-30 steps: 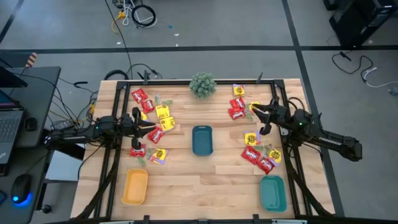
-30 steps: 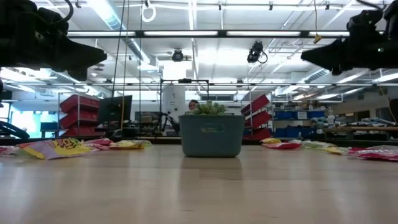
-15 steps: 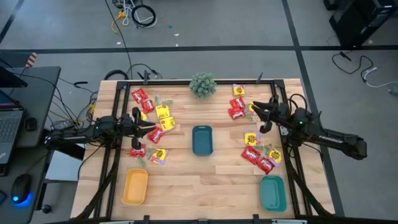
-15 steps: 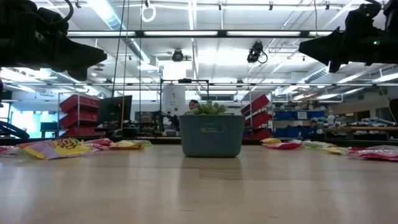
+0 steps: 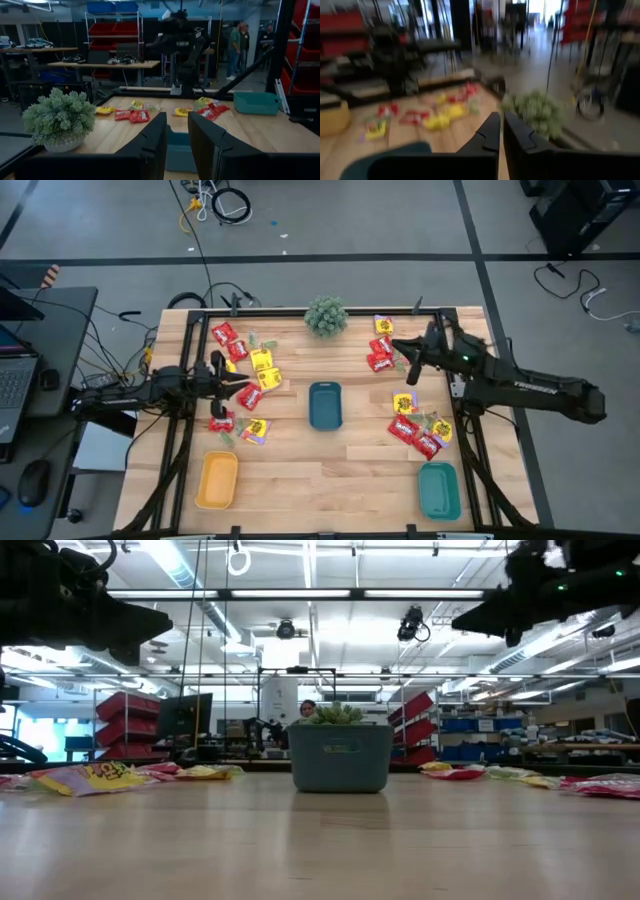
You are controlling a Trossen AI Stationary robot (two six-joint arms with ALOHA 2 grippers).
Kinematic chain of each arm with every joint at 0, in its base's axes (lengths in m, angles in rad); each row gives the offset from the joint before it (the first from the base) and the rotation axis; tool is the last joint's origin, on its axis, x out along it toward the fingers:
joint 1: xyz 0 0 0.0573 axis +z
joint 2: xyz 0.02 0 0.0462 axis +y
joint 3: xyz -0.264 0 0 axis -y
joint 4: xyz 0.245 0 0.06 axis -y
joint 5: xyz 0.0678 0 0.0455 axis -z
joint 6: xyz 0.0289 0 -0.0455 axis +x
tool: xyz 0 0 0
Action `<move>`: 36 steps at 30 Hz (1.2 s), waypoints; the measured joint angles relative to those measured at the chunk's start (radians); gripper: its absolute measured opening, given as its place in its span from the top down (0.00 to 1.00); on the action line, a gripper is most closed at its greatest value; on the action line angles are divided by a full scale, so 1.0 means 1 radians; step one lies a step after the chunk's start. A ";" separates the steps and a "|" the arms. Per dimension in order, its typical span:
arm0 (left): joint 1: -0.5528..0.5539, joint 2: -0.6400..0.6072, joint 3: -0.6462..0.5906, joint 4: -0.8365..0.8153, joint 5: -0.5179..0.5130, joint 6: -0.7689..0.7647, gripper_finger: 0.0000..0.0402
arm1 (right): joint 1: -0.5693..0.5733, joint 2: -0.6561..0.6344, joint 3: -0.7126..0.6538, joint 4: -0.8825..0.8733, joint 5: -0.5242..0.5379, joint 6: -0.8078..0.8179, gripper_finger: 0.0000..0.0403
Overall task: Sort candy
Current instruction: Put the red candy pack into the blue bin
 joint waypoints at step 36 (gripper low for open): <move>0.000 0.000 0.000 -0.011 0.000 -0.026 0.80 | -0.036 0.830 0.217 -0.332 0.024 -0.049 0.61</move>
